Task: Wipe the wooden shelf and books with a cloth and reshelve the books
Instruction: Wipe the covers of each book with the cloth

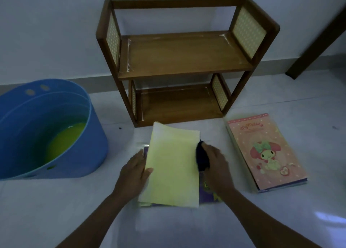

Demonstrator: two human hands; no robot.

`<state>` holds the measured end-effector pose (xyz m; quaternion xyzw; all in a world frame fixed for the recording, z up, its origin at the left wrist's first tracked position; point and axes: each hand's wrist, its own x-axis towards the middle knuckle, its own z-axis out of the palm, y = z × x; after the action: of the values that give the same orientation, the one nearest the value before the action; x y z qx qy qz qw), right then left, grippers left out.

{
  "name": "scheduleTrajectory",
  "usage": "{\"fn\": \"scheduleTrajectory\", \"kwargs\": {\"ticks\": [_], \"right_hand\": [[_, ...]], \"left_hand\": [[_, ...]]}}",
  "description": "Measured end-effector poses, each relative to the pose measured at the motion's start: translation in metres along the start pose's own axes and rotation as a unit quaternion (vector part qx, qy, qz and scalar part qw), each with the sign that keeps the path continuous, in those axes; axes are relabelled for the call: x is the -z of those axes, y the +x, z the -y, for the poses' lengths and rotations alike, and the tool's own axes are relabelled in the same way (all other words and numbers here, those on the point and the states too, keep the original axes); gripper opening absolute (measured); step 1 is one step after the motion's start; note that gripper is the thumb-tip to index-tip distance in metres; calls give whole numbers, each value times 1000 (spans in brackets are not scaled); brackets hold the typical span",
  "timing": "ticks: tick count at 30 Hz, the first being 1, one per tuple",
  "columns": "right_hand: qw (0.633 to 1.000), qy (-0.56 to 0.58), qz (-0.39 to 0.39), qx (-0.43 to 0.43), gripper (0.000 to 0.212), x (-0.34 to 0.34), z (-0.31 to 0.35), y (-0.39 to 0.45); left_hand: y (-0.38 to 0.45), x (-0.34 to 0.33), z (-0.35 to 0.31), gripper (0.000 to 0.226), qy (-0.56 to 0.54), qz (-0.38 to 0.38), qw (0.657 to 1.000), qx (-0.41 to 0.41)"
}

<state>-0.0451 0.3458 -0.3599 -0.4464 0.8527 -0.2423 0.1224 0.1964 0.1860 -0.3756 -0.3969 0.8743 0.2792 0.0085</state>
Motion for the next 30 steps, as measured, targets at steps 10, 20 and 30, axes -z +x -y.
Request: {"fn": "scheduleTrajectory", "kwargs": {"ticks": [10, 20, 30], "right_hand": [[891, -110, 132, 420, 38, -40, 60, -48], [972, -43, 110, 202, 66, -73, 108, 11], [990, -131, 20, 48, 69, -53, 67, 16]], "left_hand": [[-14, -23, 17, 60, 191, 1, 981, -25], [-16, -26, 16, 58, 230, -12, 972, -50], [-14, -25, 13, 62, 232, -17, 972, -21]]}}
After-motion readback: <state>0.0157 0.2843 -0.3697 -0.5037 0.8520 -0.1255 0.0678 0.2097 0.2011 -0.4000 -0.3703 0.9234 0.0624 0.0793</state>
